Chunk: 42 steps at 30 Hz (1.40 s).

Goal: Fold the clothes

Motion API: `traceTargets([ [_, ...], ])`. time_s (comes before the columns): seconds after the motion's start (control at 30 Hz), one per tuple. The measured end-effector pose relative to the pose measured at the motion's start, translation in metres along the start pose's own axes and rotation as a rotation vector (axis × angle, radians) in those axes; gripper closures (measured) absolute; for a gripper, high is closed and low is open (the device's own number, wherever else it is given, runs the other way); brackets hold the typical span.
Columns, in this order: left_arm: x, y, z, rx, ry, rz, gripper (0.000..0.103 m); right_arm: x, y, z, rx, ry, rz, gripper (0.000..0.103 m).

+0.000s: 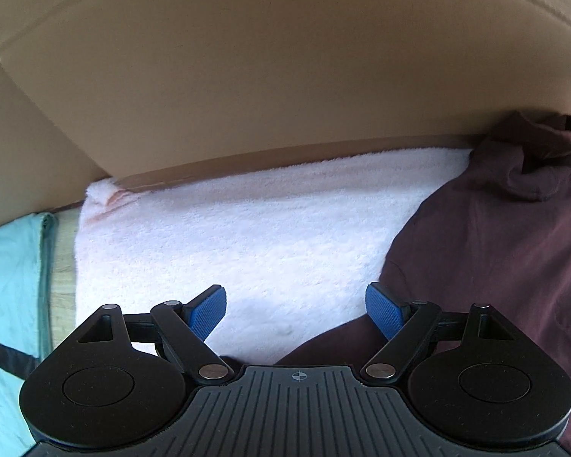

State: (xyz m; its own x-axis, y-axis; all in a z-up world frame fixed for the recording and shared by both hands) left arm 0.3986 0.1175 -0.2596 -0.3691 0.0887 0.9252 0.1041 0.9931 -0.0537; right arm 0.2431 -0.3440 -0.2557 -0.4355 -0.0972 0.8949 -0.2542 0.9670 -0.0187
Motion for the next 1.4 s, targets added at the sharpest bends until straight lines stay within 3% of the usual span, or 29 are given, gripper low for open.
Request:
traceTargets([
  [0.13, -0.006, -0.022, -0.019, -0.002, -0.013, 0.032, 0.015, 0.009, 0.012, -0.028, 0.023, -0.105, -0.022, 0.059],
  [0.4, -0.008, -0.099, -0.041, -0.093, -0.041, 0.162, 0.015, -0.010, 0.067, -0.066, 0.132, -0.156, -0.107, 0.059],
  [0.5, -0.013, -0.131, -0.040, -0.213, -0.048, 0.159, 0.015, -0.016, 0.083, -0.072, 0.237, -0.164, -0.066, 0.045],
  [0.63, -0.024, -0.160, -0.040, -0.320, -0.069, 0.113, 0.015, -0.029, 0.091, -0.077, 0.342, -0.152, -0.019, 0.042],
  [0.8, -0.027, -0.183, -0.031, -0.356, -0.026, 0.182, 0.015, -0.040, 0.097, -0.077, 0.376, -0.112, -0.071, 0.027],
  [0.9, -0.019, -0.189, -0.024, -0.336, -0.022, 0.237, 0.015, -0.046, 0.101, -0.074, 0.415, -0.097, -0.065, 0.027],
  [1.03, -0.027, -0.190, -0.024, -0.315, -0.020, 0.225, 0.013, -0.048, 0.103, -0.072, 0.479, -0.098, 0.010, 0.094],
  [1.2, -0.044, -0.186, -0.038, -0.244, -0.059, 0.157, 0.009, -0.037, 0.100, -0.085, 0.514, -0.193, 0.144, 0.095],
  [1.4, -0.055, -0.185, -0.050, -0.241, -0.121, 0.095, 0.000, -0.041, 0.091, -0.082, 0.468, -0.220, 0.189, 0.093],
])
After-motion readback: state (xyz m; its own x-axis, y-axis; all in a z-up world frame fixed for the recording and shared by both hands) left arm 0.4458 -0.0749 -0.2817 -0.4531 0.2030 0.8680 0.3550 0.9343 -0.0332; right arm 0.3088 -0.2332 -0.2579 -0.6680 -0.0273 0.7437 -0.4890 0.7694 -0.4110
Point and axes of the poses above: each gripper's, at about its wrist camera, not at the fingertips, and x roughly against the way its jaws point, y to its left, z to its underside, the point moved 9 cm from there along -x, roughly the way its jaws point, and after that the axes turned 11 degrees about x, right-handed, at the moved point
